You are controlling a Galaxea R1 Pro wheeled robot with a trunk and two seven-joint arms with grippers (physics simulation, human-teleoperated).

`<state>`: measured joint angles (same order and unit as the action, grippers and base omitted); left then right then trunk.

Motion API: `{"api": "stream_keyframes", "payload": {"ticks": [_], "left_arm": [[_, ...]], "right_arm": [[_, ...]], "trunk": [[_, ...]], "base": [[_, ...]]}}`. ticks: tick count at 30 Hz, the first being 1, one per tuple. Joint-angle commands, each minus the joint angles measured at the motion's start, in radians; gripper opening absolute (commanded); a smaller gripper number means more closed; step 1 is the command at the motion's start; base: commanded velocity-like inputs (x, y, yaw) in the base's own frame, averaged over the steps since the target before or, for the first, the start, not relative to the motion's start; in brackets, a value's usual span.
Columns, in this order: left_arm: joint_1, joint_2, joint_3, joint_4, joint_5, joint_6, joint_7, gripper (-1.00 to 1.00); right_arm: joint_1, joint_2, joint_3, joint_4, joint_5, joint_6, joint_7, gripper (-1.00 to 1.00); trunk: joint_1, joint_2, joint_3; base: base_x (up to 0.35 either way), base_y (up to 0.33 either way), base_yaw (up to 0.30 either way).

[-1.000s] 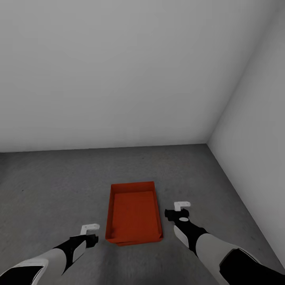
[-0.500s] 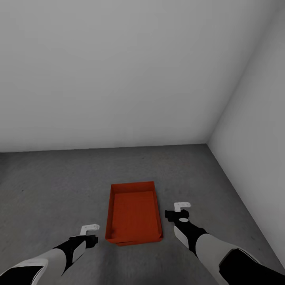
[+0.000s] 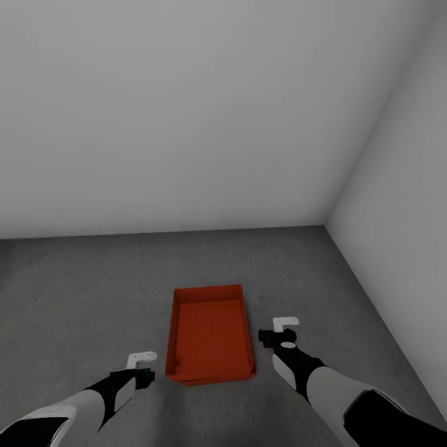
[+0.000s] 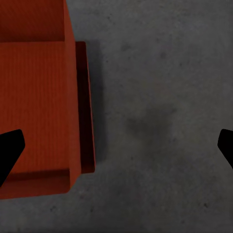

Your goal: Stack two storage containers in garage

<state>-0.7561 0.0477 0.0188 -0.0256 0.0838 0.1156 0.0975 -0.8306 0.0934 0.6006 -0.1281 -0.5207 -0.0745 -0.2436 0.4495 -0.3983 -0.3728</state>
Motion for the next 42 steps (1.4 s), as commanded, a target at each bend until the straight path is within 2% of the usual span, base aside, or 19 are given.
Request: {"api": "stream_keyframes", "payload": {"ticks": [1, 13, 30, 36, 42], "left_arm": [[0.0, 0.0, 0.001, -0.002, 0.009, 0.006, 0.002, 1.0], [0.0, 0.002, 0.001, 0.001, 0.01, 0.004, -0.001, 1.0], [0.013, 0.001, 0.002, 0.022, 0.009, 0.001, -0.005, 1.0], [0.016, 0.001, 0.001, 0.021, 0.007, -0.001, -0.005, 1.0], [0.065, -0.002, 0.001, 0.022, 0.004, -0.014, -0.005, 1.0]], "right_arm": [[-0.001, 0.0, 0.008, 0.001, -0.01, -0.004, -0.003, 1.0], [0.003, 0.0, 0.011, 0.076, -0.009, -0.01, 0.001, 1.0], [0.18, 0.003, 0.012, 0.085, -0.009, -0.018, -0.007, 1.0], [0.214, 0.003, 0.012, 0.085, -0.009, -0.019, -0.012, 1.0], [0.253, 0.003, 0.012, 0.097, -0.007, -0.02, -0.011, 1.0]], "trunk": [[0.0, -0.002, -0.001], [0.0, -0.002, -0.001], [0.0, -0.002, 0.002], [0.0, -0.002, 0.011], [0.0, -0.002, 0.02]], "base": [[0.0, 0.0, 0.0], [0.0, 0.0, 0.0], [0.0, 0.0, 0.0], [0.0, 0.0, 0.0], [0.0, 0.0, 0.0]]}}
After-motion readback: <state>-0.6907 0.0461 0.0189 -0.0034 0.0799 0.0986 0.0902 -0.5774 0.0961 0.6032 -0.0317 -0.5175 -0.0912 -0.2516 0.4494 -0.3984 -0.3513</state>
